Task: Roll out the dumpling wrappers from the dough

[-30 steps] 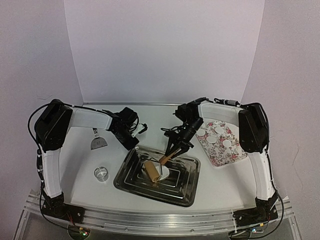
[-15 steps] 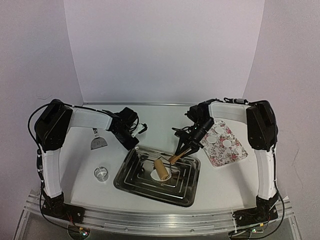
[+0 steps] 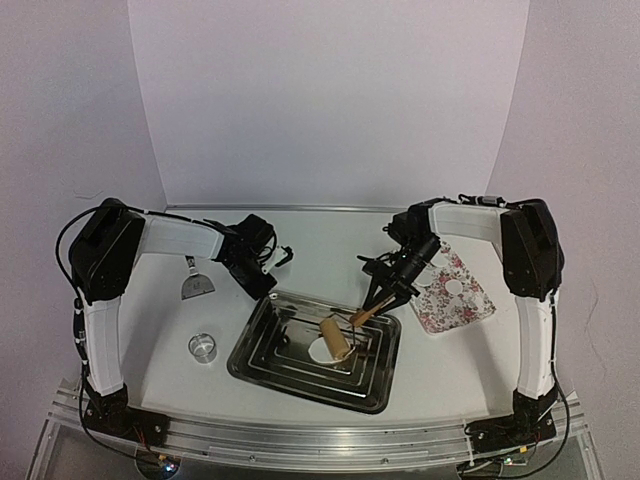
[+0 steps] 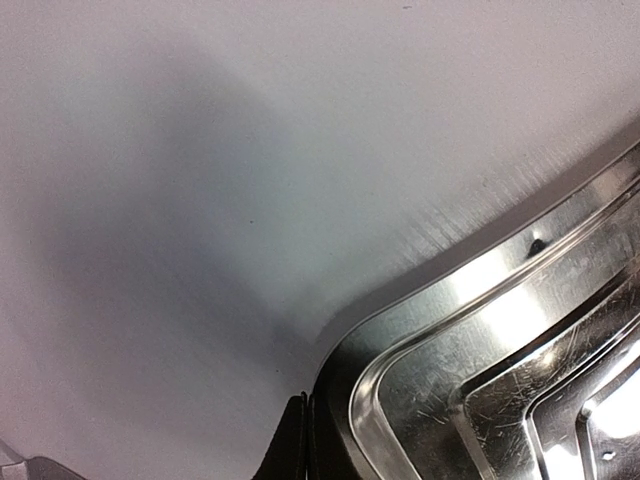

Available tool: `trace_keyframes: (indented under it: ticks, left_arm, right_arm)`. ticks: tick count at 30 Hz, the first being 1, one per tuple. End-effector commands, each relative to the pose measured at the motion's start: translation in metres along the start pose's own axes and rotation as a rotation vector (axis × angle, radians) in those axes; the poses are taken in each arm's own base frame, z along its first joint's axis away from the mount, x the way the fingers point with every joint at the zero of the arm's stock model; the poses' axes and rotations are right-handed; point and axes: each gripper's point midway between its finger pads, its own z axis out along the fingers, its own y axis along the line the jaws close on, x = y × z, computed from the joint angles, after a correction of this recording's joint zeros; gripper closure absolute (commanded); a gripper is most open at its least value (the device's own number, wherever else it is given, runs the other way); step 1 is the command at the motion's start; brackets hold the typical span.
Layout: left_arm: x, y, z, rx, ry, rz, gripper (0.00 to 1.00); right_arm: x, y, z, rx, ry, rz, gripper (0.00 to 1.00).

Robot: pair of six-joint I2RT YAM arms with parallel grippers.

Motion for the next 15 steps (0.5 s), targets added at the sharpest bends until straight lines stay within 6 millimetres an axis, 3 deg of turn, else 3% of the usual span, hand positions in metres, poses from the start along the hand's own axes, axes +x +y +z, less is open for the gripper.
trace_keyframes:
  ticks: [1,15]
  left_arm:
    - [0.043,0.002,0.015,-0.001,0.157,-0.002,1.00]
    - [0.038,0.006,0.018,-0.006,0.151,-0.011,1.00]
  right_arm:
    - [0.019,-0.162,-0.016,0.724,0.070,0.199,1.00]
    - [0.018,-0.173,-0.036,0.718,0.034,0.241,1.00]
